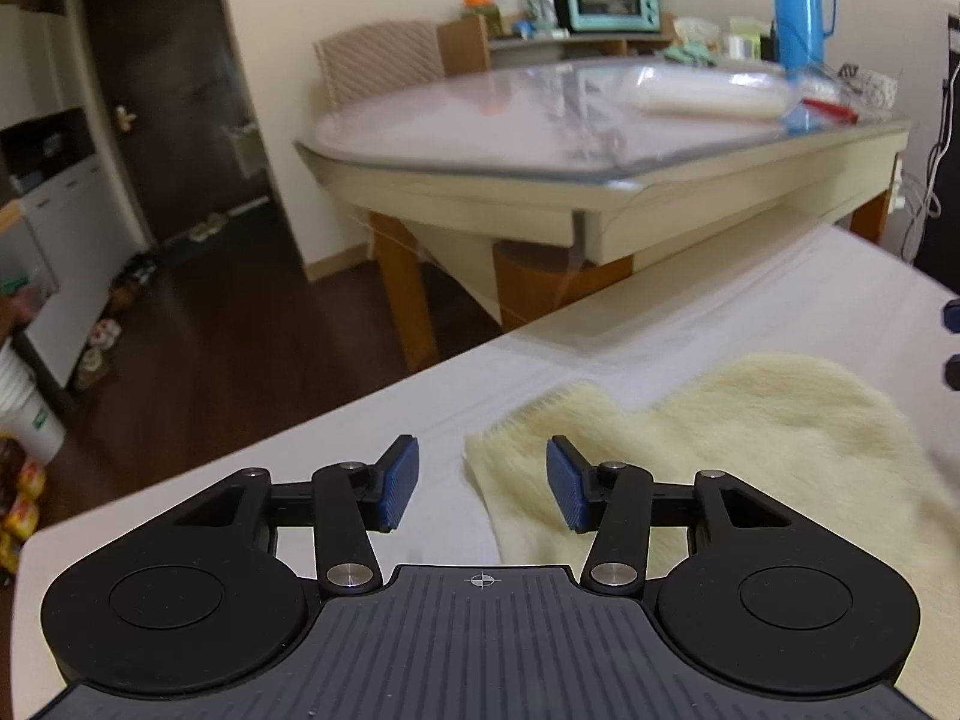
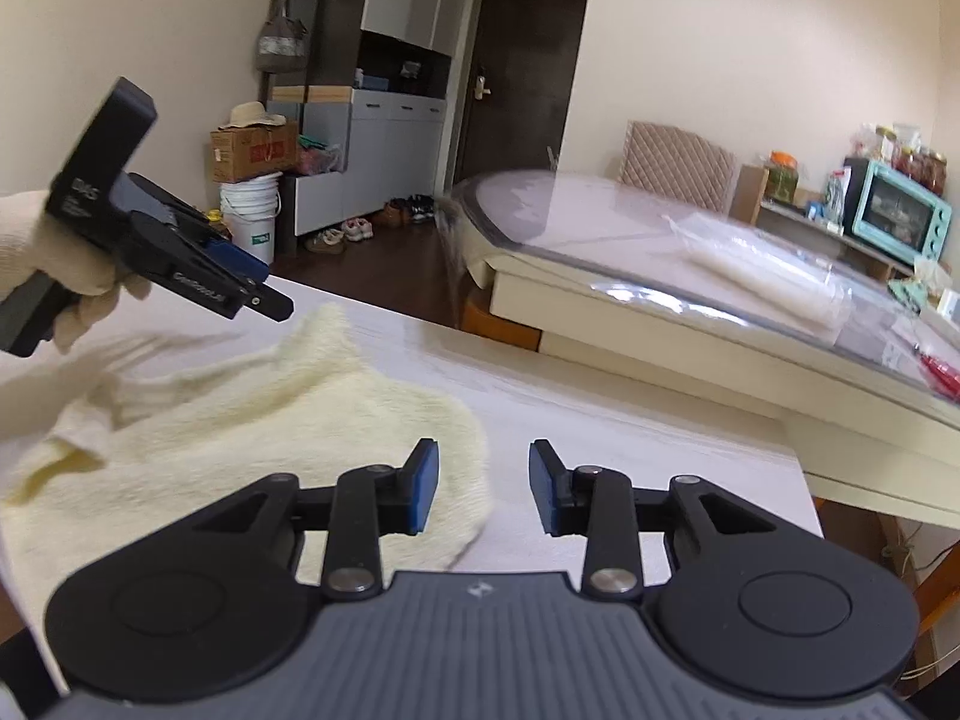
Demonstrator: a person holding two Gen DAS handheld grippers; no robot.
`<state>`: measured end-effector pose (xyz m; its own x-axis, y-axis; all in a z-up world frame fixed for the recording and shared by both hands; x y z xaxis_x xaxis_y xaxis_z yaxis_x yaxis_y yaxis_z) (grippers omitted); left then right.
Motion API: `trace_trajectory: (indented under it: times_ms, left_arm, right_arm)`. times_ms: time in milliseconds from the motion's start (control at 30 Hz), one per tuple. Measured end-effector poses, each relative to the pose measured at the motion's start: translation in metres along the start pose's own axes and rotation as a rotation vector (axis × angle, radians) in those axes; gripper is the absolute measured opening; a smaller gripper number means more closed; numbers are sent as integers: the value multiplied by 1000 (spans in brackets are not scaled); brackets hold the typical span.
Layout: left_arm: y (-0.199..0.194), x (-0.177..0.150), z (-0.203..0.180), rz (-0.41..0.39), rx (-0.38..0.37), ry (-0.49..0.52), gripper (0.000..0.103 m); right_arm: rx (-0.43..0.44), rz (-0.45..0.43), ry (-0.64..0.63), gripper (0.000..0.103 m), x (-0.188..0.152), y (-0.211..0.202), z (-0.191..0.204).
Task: Fold towel
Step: 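Lay the towel flat and open both grippers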
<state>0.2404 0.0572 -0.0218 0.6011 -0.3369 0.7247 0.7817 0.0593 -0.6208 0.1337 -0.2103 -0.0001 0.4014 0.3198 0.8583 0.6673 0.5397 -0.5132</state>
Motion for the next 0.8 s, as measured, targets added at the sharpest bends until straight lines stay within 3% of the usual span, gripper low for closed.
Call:
trace_trajectory:
  times_ms: [67,200,233,333,600,800]
  left_arm:
    - [13,-2,-1,18,-29,7,48]
    - [20,-6,-6,25,-50,27,21]
    - [21,-7,-7,23,-57,30,18]
    - [9,-12,-7,-1,-12,61,1]
    - [-35,-47,33,1,143,39,0]
    - [-34,-52,44,6,146,8,0]
  right_arm:
    - [-3,15,25,38,-2,12,-10]
    - [13,41,64,38,-5,34,-25]
    - [19,48,69,38,-5,37,-25]
    - [37,65,72,39,-5,48,-23]
    - [74,81,96,43,-2,67,-20]
    - [97,113,76,35,-4,80,-11]
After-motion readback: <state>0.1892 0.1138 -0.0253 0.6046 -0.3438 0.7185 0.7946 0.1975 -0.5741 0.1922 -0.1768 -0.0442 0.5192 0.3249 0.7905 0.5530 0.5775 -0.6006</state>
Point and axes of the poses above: each gripper's, at about its wrist camera, not at the fingertips, and y roughly the way its jaws point, z to its left, x to its top, the point moved 1 cm from there along y, roughly the way its jaws point, and after that the axes turned 13 degrees about x, right-handed, at the moved point
